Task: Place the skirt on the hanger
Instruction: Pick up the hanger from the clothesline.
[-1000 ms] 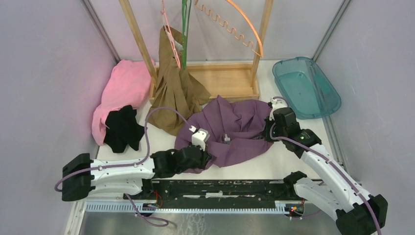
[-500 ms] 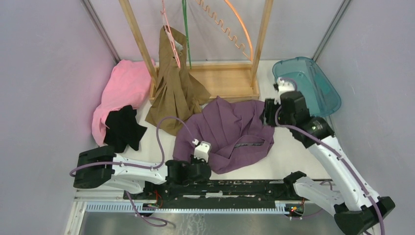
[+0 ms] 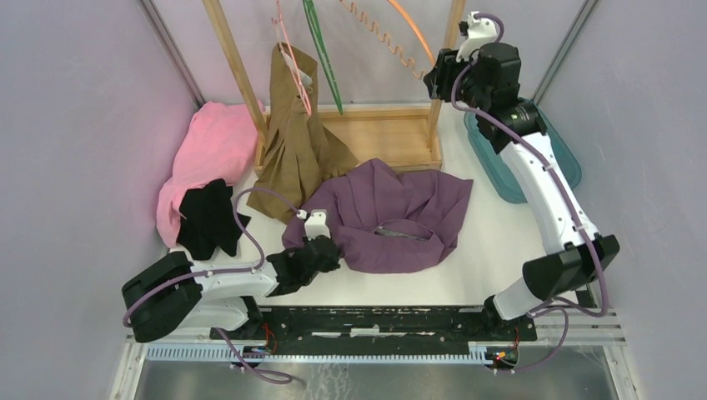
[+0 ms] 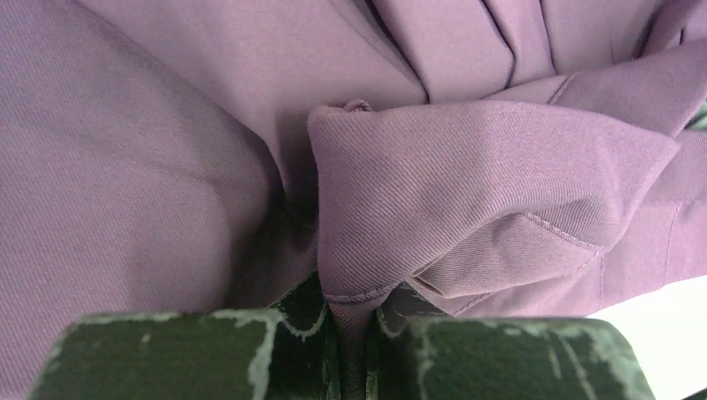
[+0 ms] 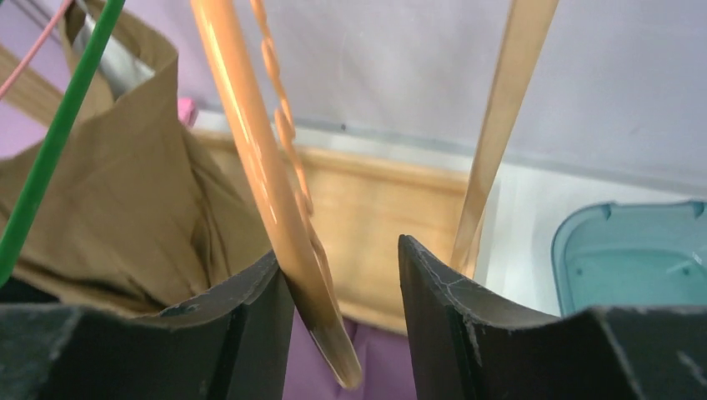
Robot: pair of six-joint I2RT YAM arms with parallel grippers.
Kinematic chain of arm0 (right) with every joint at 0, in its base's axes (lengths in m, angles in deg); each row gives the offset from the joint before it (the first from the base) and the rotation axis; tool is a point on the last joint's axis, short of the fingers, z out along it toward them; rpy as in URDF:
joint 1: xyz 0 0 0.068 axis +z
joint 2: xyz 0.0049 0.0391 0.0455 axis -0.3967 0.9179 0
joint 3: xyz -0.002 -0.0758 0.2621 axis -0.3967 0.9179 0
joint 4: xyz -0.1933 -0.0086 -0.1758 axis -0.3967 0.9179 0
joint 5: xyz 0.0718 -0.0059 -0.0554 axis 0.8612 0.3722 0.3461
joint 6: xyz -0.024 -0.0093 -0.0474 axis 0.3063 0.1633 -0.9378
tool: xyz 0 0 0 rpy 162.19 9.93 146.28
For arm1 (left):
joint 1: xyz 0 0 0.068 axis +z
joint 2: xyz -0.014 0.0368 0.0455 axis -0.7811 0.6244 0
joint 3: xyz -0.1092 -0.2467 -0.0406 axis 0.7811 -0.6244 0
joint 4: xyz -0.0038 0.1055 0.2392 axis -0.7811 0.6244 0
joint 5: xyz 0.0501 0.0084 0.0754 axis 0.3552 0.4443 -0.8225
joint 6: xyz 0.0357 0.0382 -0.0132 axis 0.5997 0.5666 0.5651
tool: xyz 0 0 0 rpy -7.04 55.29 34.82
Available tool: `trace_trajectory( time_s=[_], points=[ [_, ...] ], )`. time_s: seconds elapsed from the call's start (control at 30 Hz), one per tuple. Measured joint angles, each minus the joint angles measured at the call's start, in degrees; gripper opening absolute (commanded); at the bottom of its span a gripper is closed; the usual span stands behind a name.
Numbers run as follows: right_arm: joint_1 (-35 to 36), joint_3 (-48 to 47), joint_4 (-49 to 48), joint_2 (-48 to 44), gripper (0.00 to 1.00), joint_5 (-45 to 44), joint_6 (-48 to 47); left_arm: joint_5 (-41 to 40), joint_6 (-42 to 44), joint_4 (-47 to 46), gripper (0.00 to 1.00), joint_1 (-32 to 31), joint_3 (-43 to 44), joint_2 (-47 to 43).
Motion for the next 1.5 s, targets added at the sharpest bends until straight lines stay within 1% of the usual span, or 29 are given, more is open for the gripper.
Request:
trace_trajectory(
  time_s=[0.13, 0.23, 0.33, 0.47, 0.53, 0.57, 0.67, 0.73, 0.8, 0.97, 1.13, 1.3, 1.4, 1.5],
  points=[
    [-1.8, -4.2, -4.7, 5.5, 0.53, 2.9, -0.2, 2.3, 2.7, -4.5, 0.11, 4.5, 1.0, 3.8],
    [-2.2, -6.6, -7.3, 8.5, 0.53, 5.3, -0.2, 3.5, 4.7, -7.1, 0.11, 6.5, 2.3, 6.6],
    [-2.2, -9.6, -8.9, 11.3, 0.54, 7.6, -0.5, 4.4, 5.8, -8.6, 0.11, 7.5, 2.5, 7.6],
    [-2.2, -16.2, -9.9, 16.4, 0.53, 10.3, -1.2, 5.5, 7.0, -9.0, 0.11, 7.9, 2.8, 8.1],
    [-2.3, -18.4, -10.1, 18.2, 0.48, 11.9, -1.2, 5.8, 7.1, -9.0, 0.11, 8.0, 3.1, 8.4],
    [-2.3, -19.2, -10.2, 19.0, 0.43, 12.7, -1.2, 5.9, 7.1, -9.0, 0.11, 8.0, 3.3, 8.5],
    [-2.4, -22.3, -9.9, 21.9, 0.19, 15.6, -1.1, 6.1, 7.1, -8.9, 0.11, 8.0, 3.6, 8.9],
    [-2.5, -23.5, -9.8, 23.1, 0.09, 17.4, -1.6, 6.5, 7.1, -8.9, 0.11, 8.0, 3.7, 8.8],
    [-2.1, -23.6, -9.5, 23.4, 0.02, 18.5, -1.8, 7.0, 7.1, -8.6, 0.11, 8.1, 3.7, 8.6],
    [-2.1, -22.9, -10.5, 23.3, 0.01, 19.3, -1.6, 8.4, 7.1, -6.2, 0.11, 8.2, 3.6, 6.6],
    [-2.2, -18.4, -14.9, 21.4, 0.01, 19.3, -0.5, 9.6, 7.1, -4.2, 0.11, 8.2, 3.5, 4.8],
    [-2.3, -9.6, -20.3, 15.0, 0.01, 18.2, 1.4, 10.4, 7.3, -2.0, 0.11, 8.2, 2.7, 2.0],
    [-2.5, -5.9, -23.2, 10.8, 0.01, 18.2, 2.1, 10.4, 7.9, -0.8, 0.11, 8.2, 2.3, 0.2],
    [-2.6, -4.0, -22.9, 7.4, 0.01, 18.3, 2.8, 10.8, 8.5, 0.2, 0.11, 8.2, 2.3, -0.5]
  ],
)
